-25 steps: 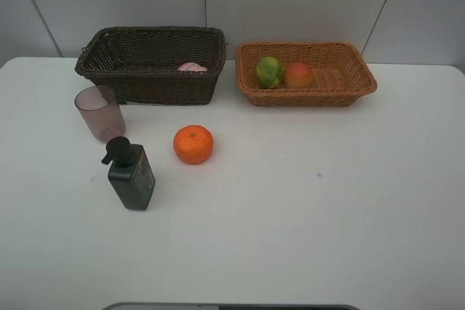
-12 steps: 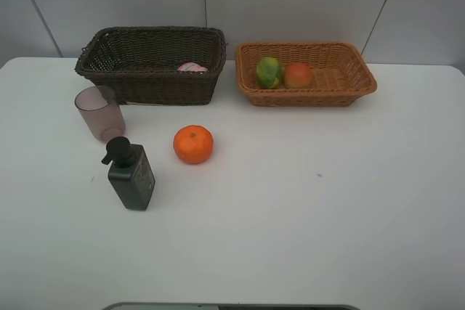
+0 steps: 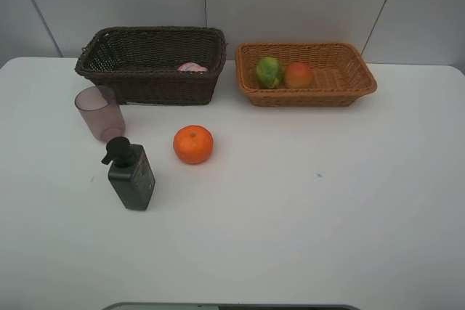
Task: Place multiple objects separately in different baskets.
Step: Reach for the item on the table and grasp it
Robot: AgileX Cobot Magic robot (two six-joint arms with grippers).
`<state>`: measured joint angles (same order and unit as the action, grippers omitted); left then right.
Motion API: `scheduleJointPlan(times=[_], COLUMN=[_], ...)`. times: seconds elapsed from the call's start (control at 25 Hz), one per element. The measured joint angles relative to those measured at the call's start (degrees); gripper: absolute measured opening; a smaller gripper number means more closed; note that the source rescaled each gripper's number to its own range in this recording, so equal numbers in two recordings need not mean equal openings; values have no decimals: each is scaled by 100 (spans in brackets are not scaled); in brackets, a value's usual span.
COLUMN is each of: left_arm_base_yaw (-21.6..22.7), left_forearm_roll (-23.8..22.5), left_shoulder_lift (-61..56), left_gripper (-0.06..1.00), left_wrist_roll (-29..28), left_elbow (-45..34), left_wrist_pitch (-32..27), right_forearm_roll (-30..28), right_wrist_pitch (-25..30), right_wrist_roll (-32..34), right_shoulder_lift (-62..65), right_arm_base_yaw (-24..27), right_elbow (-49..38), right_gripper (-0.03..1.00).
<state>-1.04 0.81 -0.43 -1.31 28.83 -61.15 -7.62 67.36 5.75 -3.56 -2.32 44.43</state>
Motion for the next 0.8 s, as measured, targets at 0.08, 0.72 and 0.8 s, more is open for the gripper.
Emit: scheduleJointPlan(times=[0.08, 0.72, 0.8], left_arm_base_yaw=[0, 0, 0], left_forearm_roll=[0, 0, 0], left_shoulder_lift=[0, 0, 0], left_gripper=[100, 100, 100], left_wrist_roll=[0, 0, 0], left_elbow=[0, 0, 0], left_wrist_pitch=[0, 0, 0], right_forearm_roll=[37, 134, 96], right_wrist_pitch=[-369, -613, -634], right_wrist_roll=[-5, -5, -5], right_shoulder_lift=[53, 375, 375], right_arm_base_yaw=[0, 0, 0], right_elbow=[-131, -1428, -1445], right_gripper=[88, 88, 88])
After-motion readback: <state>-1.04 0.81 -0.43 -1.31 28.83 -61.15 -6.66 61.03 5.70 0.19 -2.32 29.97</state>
